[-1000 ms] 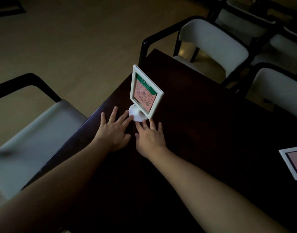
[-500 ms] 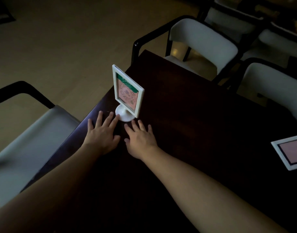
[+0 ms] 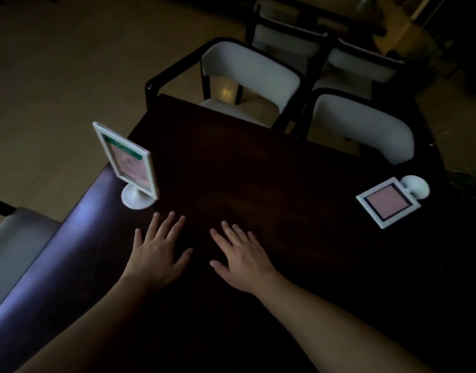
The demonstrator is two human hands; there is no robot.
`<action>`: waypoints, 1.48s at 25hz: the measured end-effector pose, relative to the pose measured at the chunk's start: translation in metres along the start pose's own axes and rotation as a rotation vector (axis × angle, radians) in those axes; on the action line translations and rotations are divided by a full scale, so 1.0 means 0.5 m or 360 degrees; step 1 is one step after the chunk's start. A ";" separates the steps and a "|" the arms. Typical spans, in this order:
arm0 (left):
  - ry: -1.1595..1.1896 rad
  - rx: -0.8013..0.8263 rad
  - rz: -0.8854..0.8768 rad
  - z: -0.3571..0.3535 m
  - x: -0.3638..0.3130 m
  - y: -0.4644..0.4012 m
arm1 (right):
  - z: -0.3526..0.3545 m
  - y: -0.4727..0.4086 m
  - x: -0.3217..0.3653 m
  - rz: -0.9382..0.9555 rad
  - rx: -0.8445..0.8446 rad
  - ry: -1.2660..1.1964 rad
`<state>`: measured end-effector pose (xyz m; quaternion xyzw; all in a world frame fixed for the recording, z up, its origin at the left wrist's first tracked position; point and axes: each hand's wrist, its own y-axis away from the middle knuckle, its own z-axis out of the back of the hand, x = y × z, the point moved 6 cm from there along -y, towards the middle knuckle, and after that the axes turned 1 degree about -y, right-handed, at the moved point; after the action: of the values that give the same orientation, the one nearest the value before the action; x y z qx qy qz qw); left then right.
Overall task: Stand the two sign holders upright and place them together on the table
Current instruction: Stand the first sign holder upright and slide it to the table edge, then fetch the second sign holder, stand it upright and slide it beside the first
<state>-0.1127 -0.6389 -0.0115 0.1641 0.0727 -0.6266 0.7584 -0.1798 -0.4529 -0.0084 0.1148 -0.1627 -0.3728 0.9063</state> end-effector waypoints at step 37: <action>-0.0168 0.0273 -0.0258 -0.279 -0.685 -0.086 | 0.162 0.274 -1.045 -0.1157 -0.0413 -0.0056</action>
<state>-0.2113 -0.2813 -0.0404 0.1888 -0.0081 -0.6975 0.6912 -0.4727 0.0081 0.0019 0.0428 -0.0783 -0.6893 0.7189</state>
